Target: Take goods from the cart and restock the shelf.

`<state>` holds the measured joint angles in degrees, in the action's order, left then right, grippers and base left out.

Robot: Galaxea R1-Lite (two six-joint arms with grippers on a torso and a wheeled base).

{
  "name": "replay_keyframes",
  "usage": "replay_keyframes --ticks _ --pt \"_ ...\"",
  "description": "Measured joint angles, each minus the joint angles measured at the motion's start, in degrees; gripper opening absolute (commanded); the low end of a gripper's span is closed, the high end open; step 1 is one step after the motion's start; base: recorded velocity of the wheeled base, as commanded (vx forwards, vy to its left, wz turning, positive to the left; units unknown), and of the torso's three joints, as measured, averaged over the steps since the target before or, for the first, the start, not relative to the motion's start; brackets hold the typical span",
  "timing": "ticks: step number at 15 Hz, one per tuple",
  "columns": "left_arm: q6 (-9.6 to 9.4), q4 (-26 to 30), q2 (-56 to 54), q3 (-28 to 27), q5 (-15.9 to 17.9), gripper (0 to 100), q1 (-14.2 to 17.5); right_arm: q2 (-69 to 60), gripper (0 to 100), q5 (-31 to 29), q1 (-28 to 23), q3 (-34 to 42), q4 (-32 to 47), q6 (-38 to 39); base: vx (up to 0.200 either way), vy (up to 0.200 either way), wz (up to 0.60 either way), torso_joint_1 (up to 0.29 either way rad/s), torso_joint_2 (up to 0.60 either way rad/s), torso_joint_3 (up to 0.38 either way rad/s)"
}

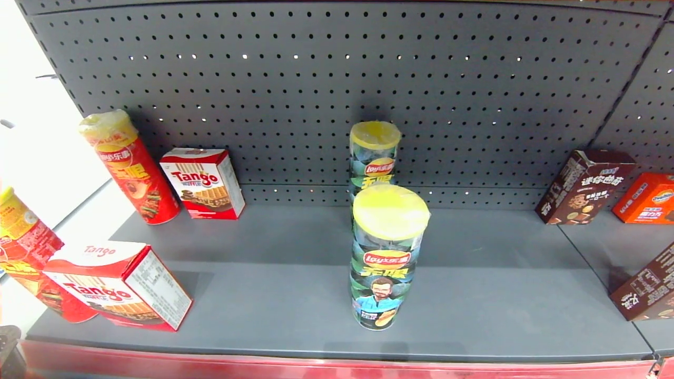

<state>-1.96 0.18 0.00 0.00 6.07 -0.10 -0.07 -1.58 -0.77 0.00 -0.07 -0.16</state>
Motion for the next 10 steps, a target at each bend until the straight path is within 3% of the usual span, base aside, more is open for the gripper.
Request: replay_keyframes --ticks 10 --pt "0.02 0.0 0.0 0.0 0.1 100 0.0 0.0 100 0.1 0.0 0.0 0.0 -0.2 0.000 0.000 0.00 0.000 0.00 0.000"
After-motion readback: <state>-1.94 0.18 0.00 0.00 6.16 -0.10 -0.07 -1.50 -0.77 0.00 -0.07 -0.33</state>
